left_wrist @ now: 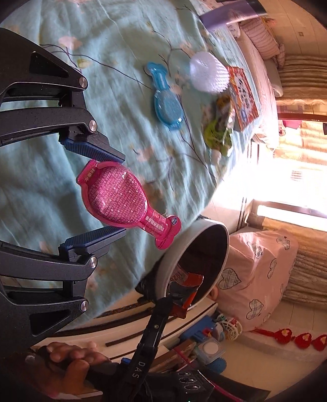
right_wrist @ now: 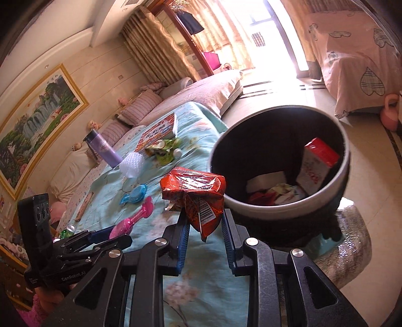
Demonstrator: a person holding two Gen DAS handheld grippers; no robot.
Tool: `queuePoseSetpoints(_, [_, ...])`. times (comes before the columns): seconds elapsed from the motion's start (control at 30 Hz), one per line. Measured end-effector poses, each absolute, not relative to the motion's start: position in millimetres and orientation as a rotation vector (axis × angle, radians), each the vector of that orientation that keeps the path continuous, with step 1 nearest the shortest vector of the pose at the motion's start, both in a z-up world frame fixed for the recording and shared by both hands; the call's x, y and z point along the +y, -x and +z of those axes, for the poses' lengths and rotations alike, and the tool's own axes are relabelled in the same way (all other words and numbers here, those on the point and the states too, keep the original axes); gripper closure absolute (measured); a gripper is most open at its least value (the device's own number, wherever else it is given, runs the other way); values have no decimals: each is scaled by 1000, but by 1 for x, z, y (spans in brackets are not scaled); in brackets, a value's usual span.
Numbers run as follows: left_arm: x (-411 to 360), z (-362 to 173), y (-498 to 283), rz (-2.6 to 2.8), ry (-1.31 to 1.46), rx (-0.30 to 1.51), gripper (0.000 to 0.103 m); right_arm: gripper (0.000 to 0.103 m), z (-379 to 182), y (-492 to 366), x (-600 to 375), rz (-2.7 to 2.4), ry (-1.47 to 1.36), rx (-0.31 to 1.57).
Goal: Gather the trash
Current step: 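Carry the pink brush and chip bag over the bin and open both tools to drop them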
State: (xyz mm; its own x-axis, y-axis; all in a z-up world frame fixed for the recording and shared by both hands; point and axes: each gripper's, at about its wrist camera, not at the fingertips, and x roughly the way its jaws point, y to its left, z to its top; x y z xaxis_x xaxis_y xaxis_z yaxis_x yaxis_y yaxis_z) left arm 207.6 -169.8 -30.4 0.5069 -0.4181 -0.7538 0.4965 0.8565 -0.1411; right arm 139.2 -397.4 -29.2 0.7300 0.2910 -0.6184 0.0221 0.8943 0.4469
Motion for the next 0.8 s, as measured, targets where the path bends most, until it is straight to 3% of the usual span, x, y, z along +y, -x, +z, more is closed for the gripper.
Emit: queuePoseSetpoints(0.8, [-273, -10, -251, -634, -205, 847, 52, 77, -20, -152, -472, 22, -473, 712])
